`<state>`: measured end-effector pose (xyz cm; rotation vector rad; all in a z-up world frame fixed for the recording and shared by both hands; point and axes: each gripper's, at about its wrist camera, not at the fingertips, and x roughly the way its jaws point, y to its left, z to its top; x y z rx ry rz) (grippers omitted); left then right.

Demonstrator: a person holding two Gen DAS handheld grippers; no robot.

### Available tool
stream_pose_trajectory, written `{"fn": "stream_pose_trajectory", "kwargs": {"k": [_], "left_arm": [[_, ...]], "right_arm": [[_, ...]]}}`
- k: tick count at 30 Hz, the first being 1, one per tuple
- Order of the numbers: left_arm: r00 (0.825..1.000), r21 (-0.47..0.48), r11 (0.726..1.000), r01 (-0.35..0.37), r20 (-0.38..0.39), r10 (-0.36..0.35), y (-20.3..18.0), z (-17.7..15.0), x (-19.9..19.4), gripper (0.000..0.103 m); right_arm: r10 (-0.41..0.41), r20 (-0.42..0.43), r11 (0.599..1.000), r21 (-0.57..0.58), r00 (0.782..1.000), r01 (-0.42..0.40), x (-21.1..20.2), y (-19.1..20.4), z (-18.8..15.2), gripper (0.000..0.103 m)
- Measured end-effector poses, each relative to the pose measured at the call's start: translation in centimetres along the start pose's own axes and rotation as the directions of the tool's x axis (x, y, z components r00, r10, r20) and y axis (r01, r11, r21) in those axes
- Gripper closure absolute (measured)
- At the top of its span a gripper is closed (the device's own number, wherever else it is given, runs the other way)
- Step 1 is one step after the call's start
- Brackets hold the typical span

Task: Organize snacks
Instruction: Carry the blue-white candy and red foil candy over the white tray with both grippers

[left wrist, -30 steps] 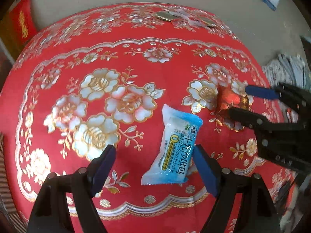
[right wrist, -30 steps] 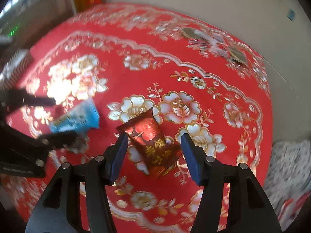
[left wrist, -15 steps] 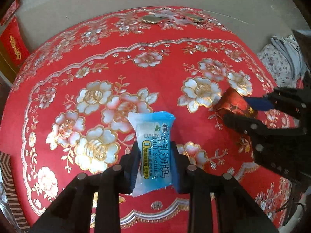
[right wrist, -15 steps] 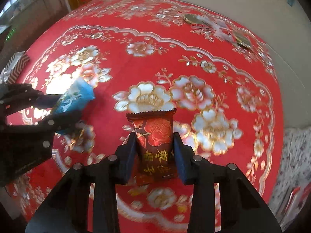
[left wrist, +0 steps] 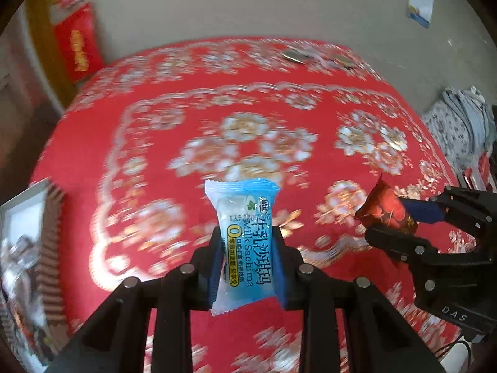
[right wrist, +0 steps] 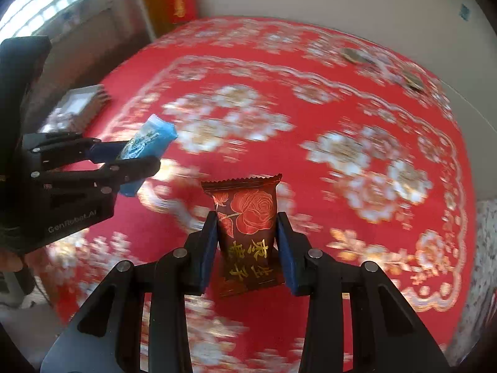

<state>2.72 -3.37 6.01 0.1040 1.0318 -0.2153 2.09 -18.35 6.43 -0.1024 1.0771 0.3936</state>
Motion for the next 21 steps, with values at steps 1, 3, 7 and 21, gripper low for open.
{"fn": "stream_pose_trajectory", "kwargs": {"k": [1, 3, 7, 21], "left_arm": [[1.000, -0.013, 1.000, -0.014, 0.013, 0.014, 1.0, -0.6, -0.7, 0.072], [0.999, -0.034, 0.999, -0.039, 0.031, 0.040, 2.7, -1.5, -1.7, 0.072], [0.992, -0.071, 0.992, -0.104, 0.063, 0.108, 6.4, -3.6, -3.4, 0.072], [0.960, -0.261, 0.936, -0.234, 0.090, 0.265, 19.1, -9.4, -8.5, 0.072]], "right_arm": [[0.016, 0.004, 1.000, -0.010, 1.000, -0.016, 0.1, 1.1, 0.2, 0.067], [0.037, 0.005, 0.999, -0.040, 0.999, -0.037, 0.4, 3.4, 0.3, 0.067], [0.095, -0.004, 0.991, -0.091, 0.996, -0.095, 1.5, 8.0, 1.1, 0.068], [0.239, -0.031, 0.933, -0.270, 0.971, -0.238, 3.8, 22.8, 5.7, 0.067]]}}
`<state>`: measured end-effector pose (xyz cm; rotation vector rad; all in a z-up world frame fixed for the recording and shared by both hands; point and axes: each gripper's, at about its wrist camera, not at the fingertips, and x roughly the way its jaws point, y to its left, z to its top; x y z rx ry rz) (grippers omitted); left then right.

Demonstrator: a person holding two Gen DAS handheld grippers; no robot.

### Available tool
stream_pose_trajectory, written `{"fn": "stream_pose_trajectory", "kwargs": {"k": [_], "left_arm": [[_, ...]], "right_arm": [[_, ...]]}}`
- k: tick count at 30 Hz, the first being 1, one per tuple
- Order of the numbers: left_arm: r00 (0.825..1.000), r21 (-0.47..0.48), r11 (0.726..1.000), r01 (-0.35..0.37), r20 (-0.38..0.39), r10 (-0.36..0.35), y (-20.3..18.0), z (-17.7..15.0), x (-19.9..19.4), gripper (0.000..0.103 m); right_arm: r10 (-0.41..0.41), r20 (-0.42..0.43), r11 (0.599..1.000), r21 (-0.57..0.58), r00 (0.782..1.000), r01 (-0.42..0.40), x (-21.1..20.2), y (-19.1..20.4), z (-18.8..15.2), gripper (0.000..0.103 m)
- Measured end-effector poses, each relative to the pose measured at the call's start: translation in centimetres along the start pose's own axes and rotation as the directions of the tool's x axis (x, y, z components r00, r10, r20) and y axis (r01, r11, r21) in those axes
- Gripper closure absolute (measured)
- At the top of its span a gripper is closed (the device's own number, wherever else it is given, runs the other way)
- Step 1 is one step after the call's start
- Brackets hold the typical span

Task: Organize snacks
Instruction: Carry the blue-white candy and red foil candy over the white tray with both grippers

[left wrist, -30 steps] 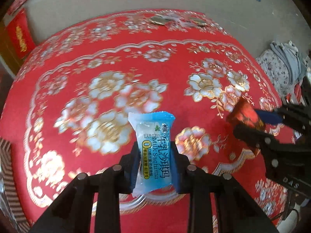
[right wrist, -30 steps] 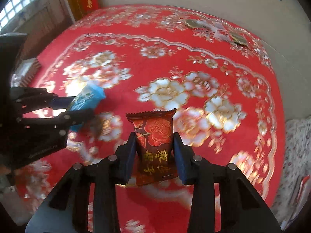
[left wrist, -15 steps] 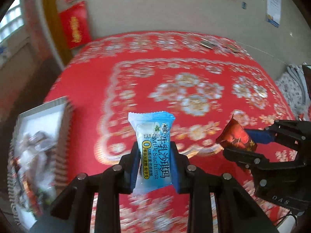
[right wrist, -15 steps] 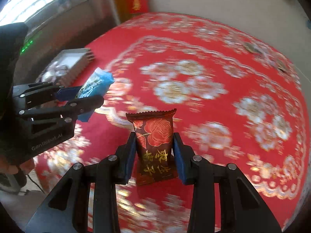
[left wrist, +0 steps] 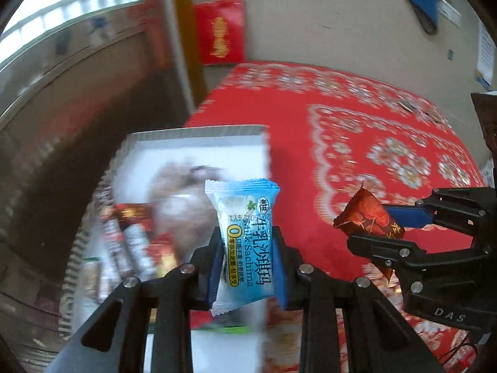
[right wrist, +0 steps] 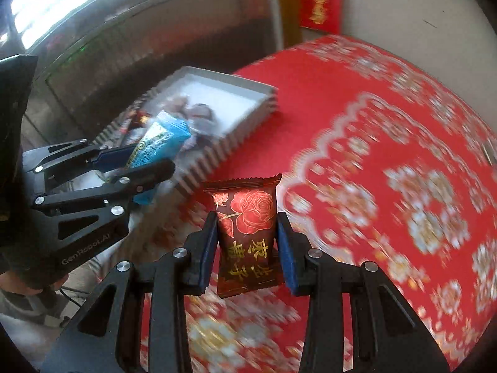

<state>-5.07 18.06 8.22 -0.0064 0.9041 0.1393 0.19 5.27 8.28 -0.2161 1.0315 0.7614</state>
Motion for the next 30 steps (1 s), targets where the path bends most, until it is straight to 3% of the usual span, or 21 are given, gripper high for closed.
{"fn": "stream_pose_trajectory", "kwargs": {"k": [13, 19, 30], "left_arm": [[0.992, -0.151, 0.981, -0.124, 0.000, 0.126, 10.2, -1.2, -0.3, 0.072], [0.990, -0.176, 0.975, -0.139, -0.030, 0.136, 11.5, -2.3, 0.9, 0.072], [0.985, -0.175, 0.970, -0.171, -0.031, 0.168, 10.8, -2.9, 2.0, 0.072]], "right_arm": [[0.067, -0.006, 0.995, -0.068, 0.998, -0.068, 3.9, 5.9, 5.0, 0.067], [0.096, -0.024, 0.991, -0.087, 0.995, -0.098, 5.6, 8.1, 6.2, 0.067], [0.118, -0.028, 0.991, -0.063, 0.993, -0.119, 7.3, 9.7, 5.2, 0.067]]}}
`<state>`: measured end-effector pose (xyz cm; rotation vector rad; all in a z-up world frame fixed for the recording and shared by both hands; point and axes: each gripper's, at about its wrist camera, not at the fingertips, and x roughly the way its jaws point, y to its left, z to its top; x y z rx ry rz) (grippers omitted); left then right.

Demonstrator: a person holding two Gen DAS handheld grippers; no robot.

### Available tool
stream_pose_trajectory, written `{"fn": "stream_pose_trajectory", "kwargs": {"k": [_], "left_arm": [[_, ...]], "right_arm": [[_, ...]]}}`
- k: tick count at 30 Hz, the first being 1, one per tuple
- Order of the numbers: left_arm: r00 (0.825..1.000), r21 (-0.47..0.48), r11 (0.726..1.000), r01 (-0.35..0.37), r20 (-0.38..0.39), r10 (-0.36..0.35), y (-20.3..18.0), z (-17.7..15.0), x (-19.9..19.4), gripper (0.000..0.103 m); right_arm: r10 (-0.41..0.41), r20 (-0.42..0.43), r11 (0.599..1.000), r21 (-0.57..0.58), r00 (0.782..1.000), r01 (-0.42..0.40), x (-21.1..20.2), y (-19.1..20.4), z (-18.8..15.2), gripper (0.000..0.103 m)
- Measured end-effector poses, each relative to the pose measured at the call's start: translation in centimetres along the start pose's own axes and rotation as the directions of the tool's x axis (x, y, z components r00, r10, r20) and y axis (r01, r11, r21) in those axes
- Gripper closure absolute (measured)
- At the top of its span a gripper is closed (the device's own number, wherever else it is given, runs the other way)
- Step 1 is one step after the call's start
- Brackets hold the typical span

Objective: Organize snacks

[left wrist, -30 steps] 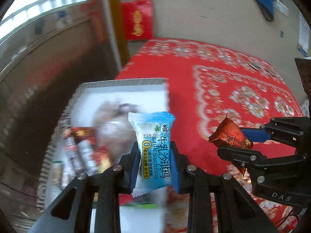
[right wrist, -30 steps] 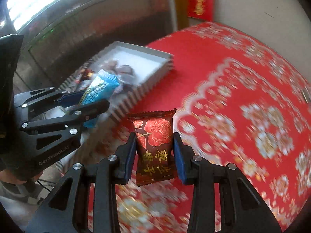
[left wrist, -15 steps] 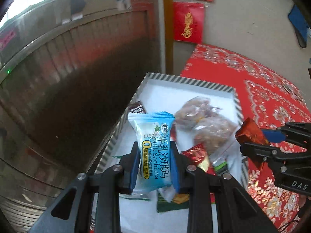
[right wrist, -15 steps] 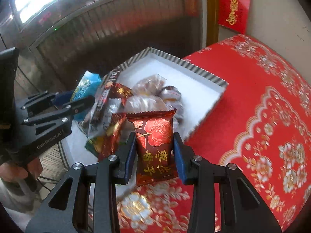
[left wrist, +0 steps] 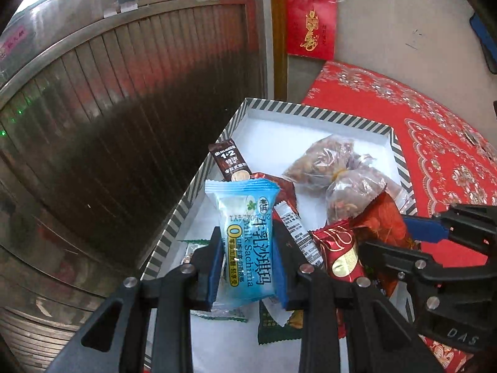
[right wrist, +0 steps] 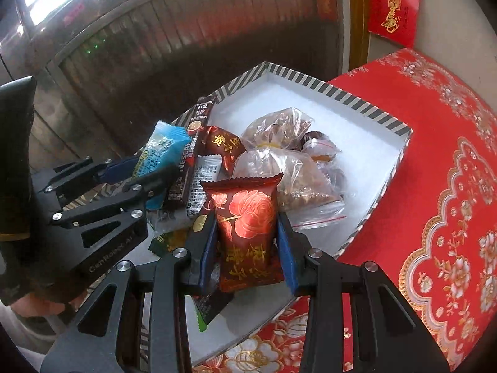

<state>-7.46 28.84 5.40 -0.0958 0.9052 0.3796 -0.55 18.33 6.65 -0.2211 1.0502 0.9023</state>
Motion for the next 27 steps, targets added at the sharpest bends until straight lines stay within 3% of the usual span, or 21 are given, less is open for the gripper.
{"fn": "stream_pose_trajectory", "kwargs": {"k": [4, 6, 7, 8, 9, 14, 18, 20, 23, 27], "left_arm": [[1.000, -0.015, 1.000, -0.016, 0.011, 0.016, -0.1, -0.2, 0.0, 0.068], [0.999, -0.034, 0.999, -0.034, 0.017, 0.035, 0.1, -0.2, 0.1, 0.053], [0.999, -0.043, 0.998, -0.040, 0.022, 0.041, 0.3, -0.3, 0.0, 0.036], [0.999, -0.052, 0.998, -0.041, 0.031, 0.043, 0.4, -0.3, 0.0, 0.027], [0.998, -0.060, 0.997, -0.045, 0.044, 0.048, 0.5, -0.4, -0.2, 0.025], [0.994, -0.080, 0.995, -0.062, 0.086, 0.069, 0.7, -0.8, -0.8, 0.016], [0.988, -0.103, 0.992, -0.070, 0.127, 0.082, 0.6, -1.6, -1.8, 0.014], [0.983, -0.120, 0.990, -0.076, 0.160, 0.095, 0.5, -2.0, -2.6, 0.010], [0.969, -0.148, 0.985, -0.087, 0.216, 0.118, 0.4, -2.7, -3.9, 0.003], [0.956, -0.141, 0.984, -0.112, 0.255, 0.145, 0.1, -3.4, -5.1, 0.000]], "right_arm": [[0.006, 0.015, 1.000, 0.015, 1.000, -0.006, -0.1, -0.1, -0.4, 0.066], [0.004, 0.025, 1.000, 0.023, 1.000, -0.005, -0.1, -0.2, -0.4, 0.064], [0.005, 0.037, 1.000, 0.029, 0.999, -0.006, -0.3, -0.2, -0.4, 0.061], [0.008, 0.052, 0.999, 0.037, 0.999, -0.010, -0.6, -0.3, -0.5, 0.055], [0.015, 0.071, 0.999, 0.050, 0.997, -0.019, -1.0, -0.3, -0.5, 0.050], [0.001, 0.122, 0.997, 0.079, 0.993, -0.010, -2.0, -0.5, -0.9, 0.049], [-0.031, 0.195, 0.993, 0.116, 0.980, 0.008, -3.5, -0.5, -1.9, 0.049], [-0.075, 0.234, 0.990, 0.131, 0.969, 0.045, -4.3, -0.4, -2.5, 0.049], [-0.153, 0.287, 0.980, 0.169, 0.946, 0.107, -5.5, -0.2, -3.3, 0.031], [-0.202, 0.327, 0.968, 0.212, 0.923, 0.136, -6.3, -0.5, -4.1, 0.030]]}}
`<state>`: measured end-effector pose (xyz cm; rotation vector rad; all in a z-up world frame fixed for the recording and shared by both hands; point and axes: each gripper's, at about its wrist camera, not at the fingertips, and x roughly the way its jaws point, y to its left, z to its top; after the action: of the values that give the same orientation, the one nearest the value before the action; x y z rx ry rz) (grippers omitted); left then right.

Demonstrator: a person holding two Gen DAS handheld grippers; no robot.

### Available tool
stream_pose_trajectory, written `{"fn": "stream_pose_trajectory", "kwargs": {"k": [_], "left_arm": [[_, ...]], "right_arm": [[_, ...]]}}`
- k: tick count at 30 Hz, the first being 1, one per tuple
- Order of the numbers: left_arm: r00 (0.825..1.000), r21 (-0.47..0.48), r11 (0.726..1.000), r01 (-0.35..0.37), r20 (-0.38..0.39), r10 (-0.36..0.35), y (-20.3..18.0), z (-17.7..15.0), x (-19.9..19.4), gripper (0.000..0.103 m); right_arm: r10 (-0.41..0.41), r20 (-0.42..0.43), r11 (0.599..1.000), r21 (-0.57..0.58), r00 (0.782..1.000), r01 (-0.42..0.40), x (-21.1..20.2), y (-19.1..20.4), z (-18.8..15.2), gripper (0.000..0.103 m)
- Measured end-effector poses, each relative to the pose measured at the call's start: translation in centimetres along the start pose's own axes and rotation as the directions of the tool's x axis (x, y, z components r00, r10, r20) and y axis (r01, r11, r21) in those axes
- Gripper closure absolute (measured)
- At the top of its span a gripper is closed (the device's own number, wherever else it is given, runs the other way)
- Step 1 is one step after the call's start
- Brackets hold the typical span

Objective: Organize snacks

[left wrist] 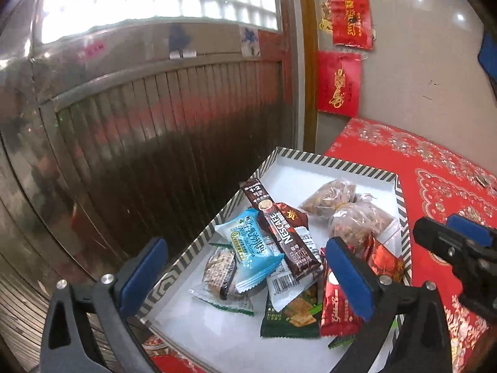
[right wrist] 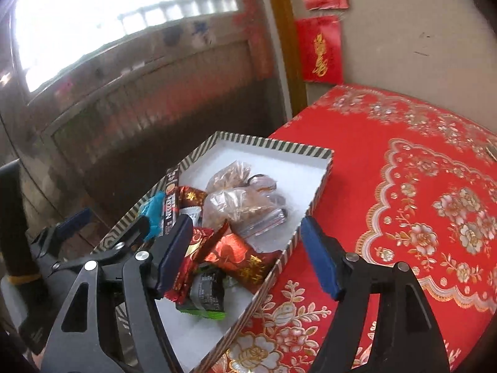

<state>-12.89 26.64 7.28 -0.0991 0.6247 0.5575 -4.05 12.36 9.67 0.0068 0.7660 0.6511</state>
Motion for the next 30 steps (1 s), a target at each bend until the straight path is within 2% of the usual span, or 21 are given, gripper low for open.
{"fn": "stream_pose_trajectory", "kwargs": {"k": [5, 9, 14, 20, 30], "left_arm": [[1.000, 0.006, 1.000, 0.001, -0.011, -0.001, 0.0, -0.7, -0.6, 0.000], [1.000, -0.003, 1.000, 0.014, -0.013, -0.014, 0.0, -1.2, -1.0, 0.000], [1.000, -0.003, 1.000, 0.021, -0.016, -0.021, 0.2, -1.6, -1.3, 0.000], [1.000, 0.000, 1.000, 0.030, 0.001, -0.030, 0.2, -1.7, -1.9, 0.000], [0.999, -0.014, 0.999, 0.045, -0.012, -0.045, 0.5, -1.9, -2.0, 0.000]], "right_arm": [[-0.026, 0.010, 0.999, 0.039, 1.000, 0.025, -0.4, -0.3, -1.0, 0.030], [-0.088, 0.021, 0.996, -0.016, 0.996, 0.088, -0.6, 0.6, -2.5, 0.030], [-0.072, 0.006, 0.997, -0.007, 0.997, 0.072, -0.6, 0.6, -3.8, 0.030], [-0.093, 0.022, 0.996, -0.013, 0.995, 0.093, -1.3, 0.6, -3.8, 0.030], [-0.095, 0.003, 0.995, -0.024, 0.995, 0.095, -1.2, 0.7, -3.9, 0.030]]}}
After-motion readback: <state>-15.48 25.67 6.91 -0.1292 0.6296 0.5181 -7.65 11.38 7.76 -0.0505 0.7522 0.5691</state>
